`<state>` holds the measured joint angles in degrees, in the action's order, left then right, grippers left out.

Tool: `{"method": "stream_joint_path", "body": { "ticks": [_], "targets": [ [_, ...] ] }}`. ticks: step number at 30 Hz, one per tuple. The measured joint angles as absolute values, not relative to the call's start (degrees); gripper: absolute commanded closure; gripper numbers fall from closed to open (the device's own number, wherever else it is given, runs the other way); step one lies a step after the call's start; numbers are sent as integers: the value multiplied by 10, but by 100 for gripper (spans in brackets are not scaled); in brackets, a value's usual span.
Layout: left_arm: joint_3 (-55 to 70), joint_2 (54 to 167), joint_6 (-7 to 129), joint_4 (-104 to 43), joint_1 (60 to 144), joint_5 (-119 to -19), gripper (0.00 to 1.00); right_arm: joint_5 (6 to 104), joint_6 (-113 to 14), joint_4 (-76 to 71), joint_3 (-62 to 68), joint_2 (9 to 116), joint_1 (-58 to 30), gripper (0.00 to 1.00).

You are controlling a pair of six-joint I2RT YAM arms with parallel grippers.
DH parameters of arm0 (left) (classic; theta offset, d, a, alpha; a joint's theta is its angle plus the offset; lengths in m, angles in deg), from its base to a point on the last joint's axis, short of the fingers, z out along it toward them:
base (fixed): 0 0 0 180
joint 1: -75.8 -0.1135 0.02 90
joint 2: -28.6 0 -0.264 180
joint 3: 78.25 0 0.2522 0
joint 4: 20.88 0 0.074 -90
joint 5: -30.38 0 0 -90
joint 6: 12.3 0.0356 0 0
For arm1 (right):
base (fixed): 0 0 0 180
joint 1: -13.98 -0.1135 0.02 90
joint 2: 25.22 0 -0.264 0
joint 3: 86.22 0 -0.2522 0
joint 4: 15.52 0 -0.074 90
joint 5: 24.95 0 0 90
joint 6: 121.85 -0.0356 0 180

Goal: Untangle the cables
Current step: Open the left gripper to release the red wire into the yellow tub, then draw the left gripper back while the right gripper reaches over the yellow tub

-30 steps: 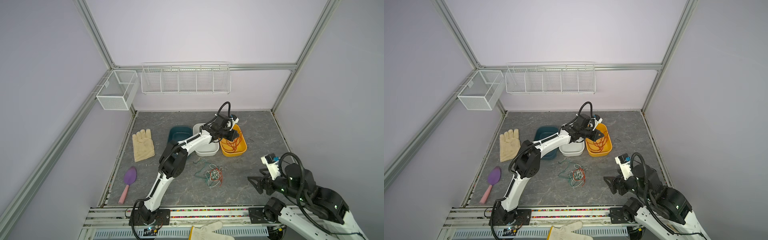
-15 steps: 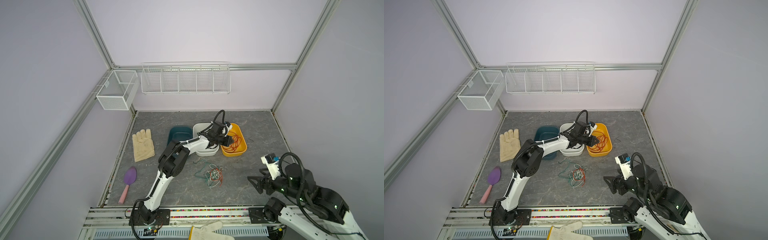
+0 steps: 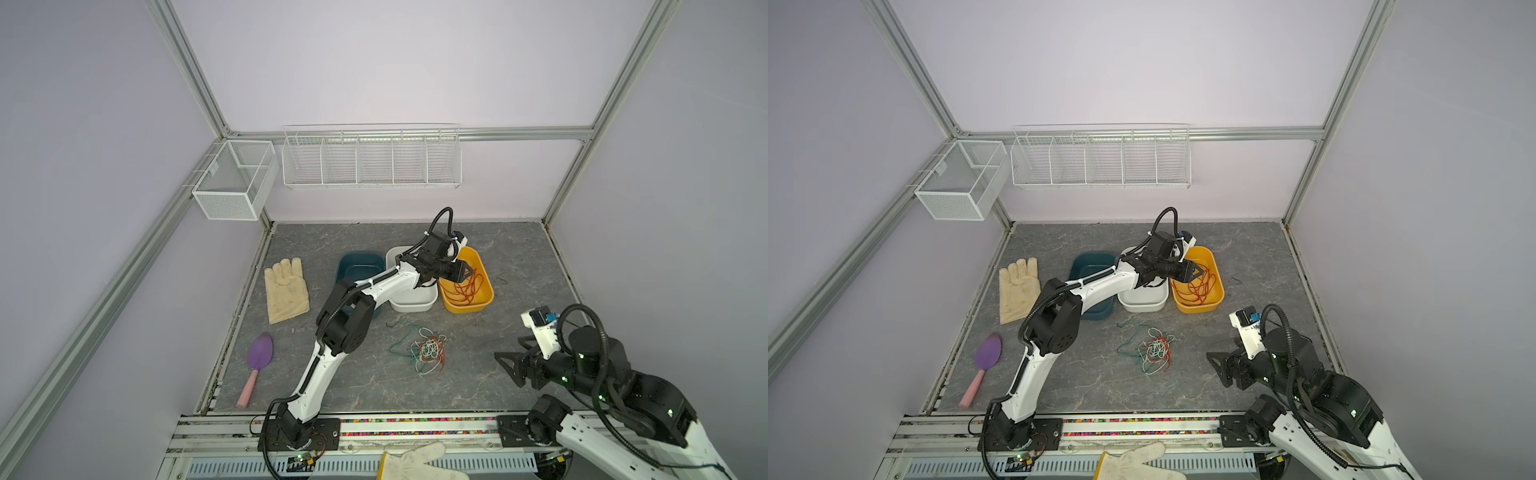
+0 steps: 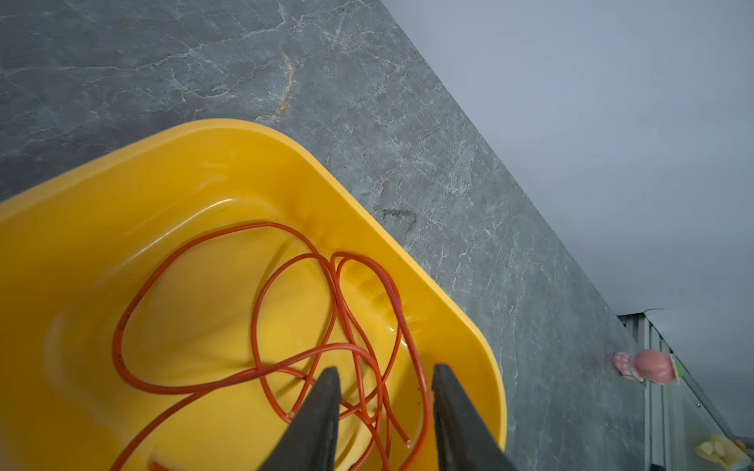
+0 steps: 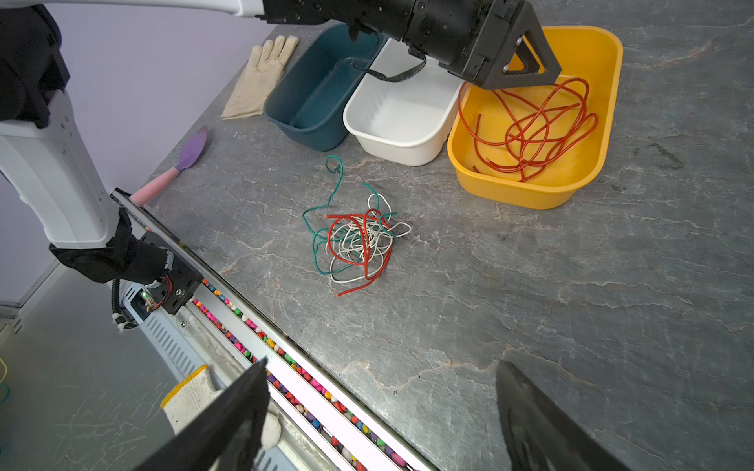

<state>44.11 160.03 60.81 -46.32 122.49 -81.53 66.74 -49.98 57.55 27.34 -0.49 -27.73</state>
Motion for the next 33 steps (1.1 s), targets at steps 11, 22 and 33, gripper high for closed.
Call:
{"method": "stream_joint_path", "body": {
  "ticks": [11,22,33],
  "targets": [
    [448,1556,625,-503,1204,-790,28,672,-500,576,273,-4,-277,12],
    [398,1413,661,-568,1165,-734,1,732,-527,582,246,79,-277,10],
    [204,1171,674,-638,1163,-581,1,755,-593,483,236,271,-255,11]
  ]
}}
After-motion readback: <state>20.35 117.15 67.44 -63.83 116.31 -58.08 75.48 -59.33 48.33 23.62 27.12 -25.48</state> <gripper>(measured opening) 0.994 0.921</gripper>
